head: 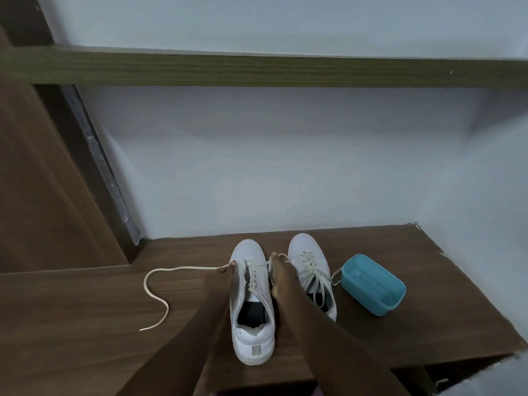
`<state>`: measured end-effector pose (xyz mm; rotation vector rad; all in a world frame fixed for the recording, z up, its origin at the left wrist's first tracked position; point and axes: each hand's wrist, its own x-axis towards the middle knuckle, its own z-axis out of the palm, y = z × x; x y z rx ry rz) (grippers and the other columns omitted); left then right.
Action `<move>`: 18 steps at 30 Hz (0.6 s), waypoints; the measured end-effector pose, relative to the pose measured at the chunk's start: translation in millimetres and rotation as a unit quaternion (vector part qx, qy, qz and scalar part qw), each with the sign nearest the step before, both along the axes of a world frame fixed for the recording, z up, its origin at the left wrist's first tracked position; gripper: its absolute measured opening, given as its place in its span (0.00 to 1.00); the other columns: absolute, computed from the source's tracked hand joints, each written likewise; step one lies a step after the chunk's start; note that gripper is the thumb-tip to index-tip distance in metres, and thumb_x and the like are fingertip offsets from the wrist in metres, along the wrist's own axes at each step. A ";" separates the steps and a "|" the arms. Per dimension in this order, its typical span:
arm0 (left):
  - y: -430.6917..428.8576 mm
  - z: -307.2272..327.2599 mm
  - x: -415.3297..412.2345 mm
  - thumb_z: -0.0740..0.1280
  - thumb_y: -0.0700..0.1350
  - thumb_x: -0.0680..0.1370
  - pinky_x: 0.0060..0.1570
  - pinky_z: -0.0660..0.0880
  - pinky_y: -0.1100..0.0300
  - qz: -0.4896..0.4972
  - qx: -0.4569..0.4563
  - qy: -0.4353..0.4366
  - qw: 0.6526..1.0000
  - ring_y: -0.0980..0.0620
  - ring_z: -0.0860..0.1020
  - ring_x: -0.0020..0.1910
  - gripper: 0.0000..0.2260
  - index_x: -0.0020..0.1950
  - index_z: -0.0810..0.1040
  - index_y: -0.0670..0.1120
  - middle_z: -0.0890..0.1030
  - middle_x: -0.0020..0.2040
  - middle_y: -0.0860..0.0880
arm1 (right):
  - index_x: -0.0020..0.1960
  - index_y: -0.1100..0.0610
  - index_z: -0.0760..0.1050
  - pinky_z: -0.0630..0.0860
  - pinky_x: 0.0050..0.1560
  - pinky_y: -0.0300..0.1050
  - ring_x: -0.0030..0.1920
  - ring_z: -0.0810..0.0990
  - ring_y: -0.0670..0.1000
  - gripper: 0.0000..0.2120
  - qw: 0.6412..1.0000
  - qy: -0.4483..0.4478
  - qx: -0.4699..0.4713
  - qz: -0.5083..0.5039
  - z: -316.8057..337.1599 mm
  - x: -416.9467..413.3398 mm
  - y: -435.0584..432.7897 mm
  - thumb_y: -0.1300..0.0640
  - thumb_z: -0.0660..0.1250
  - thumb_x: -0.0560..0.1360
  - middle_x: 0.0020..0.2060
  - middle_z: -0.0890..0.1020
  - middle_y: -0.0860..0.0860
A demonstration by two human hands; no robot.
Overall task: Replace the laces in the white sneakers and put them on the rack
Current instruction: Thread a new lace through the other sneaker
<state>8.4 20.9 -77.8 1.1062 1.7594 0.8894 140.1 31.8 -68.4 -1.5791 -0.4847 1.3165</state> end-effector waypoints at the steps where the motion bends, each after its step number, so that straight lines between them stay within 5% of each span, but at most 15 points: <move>1: 1.4 1.9 2.8 0.60 0.53 0.80 0.49 0.71 0.56 0.010 0.009 -0.007 1.000 0.42 0.79 0.49 0.19 0.45 0.81 0.39 0.82 0.43 0.40 | 0.41 0.58 0.76 0.75 0.39 0.45 0.35 0.76 0.52 0.10 0.997 0.057 0.002 -0.044 6.5 5.7 5.2 0.54 0.64 0.78 0.35 0.77 0.56; 5: 9.8 -2.0 8.0 0.67 0.49 0.77 0.46 0.70 0.56 0.048 0.005 -0.083 0.995 0.48 0.73 0.37 0.17 0.30 0.76 0.45 0.76 0.31 0.46 | 0.48 0.59 0.77 0.78 0.52 0.51 0.48 0.82 0.58 0.05 0.988 0.107 0.052 -0.101 34.3 31.5 24.5 0.59 0.63 0.78 0.46 0.81 0.65; 7: 14.7 -8.5 6.2 0.69 0.47 0.73 0.43 0.71 0.54 0.064 -0.003 -0.145 0.987 0.48 0.72 0.35 0.14 0.27 0.74 0.49 0.74 0.31 0.47 | 0.50 0.60 0.74 0.76 0.38 0.42 0.42 0.80 0.53 0.06 0.987 0.096 0.087 -0.096 50.0 48.0 29.9 0.60 0.60 0.80 0.45 0.79 0.59; 9: 17.8 -9.1 7.1 0.70 0.42 0.72 0.35 0.69 0.58 0.094 -0.005 -0.184 0.978 0.48 0.69 0.32 0.14 0.27 0.72 0.47 0.71 0.29 0.46 | 0.55 0.63 0.72 0.77 0.39 0.43 0.44 0.81 0.55 0.07 0.986 0.091 0.101 -0.097 65.7 64.9 34.1 0.62 0.57 0.81 0.44 0.79 0.59; 12: 20.0 -6.2 11.5 0.66 0.34 0.75 0.22 0.66 0.67 0.113 -0.010 -0.235 0.965 0.54 0.67 0.20 0.17 0.29 0.66 0.43 0.68 0.23 0.49 | 0.41 0.65 0.70 0.73 0.20 0.37 0.21 0.77 0.49 0.08 0.982 0.040 0.119 -0.141 78.4 95.5 46.0 0.67 0.58 0.80 0.22 0.78 0.55; 14: 20.7 -5.9 12.5 0.66 0.34 0.75 0.20 0.65 0.70 0.120 -0.004 -0.238 0.964 0.55 0.66 0.19 0.17 0.28 0.65 0.43 0.67 0.24 0.47 | 0.41 0.64 0.72 0.68 0.20 0.37 0.22 0.76 0.49 0.09 0.983 -0.077 0.092 -0.136 80.1 114.8 52.5 0.63 0.59 0.80 0.28 0.81 0.57; 16: 20.9 -6.3 12.0 0.67 0.34 0.74 0.22 0.66 0.68 0.130 0.005 -0.241 0.962 0.53 0.66 0.23 0.17 0.28 0.66 0.43 0.67 0.27 0.46 | 0.52 0.65 0.75 0.72 0.34 0.43 0.35 0.82 0.47 0.12 0.960 -0.269 0.029 -0.072 83.0 124.3 49.9 0.57 0.57 0.80 0.45 0.83 0.59; 18: 20.4 -8.2 12.6 0.68 0.35 0.73 0.29 0.68 0.62 0.130 0.015 -0.243 0.961 0.51 0.67 0.27 0.17 0.27 0.67 0.45 0.68 0.27 0.46 | 0.60 0.64 0.74 0.73 0.49 0.45 0.53 0.80 0.52 0.15 0.879 -0.471 -0.064 0.046 85.7 117.9 38.4 0.59 0.55 0.80 0.54 0.80 0.59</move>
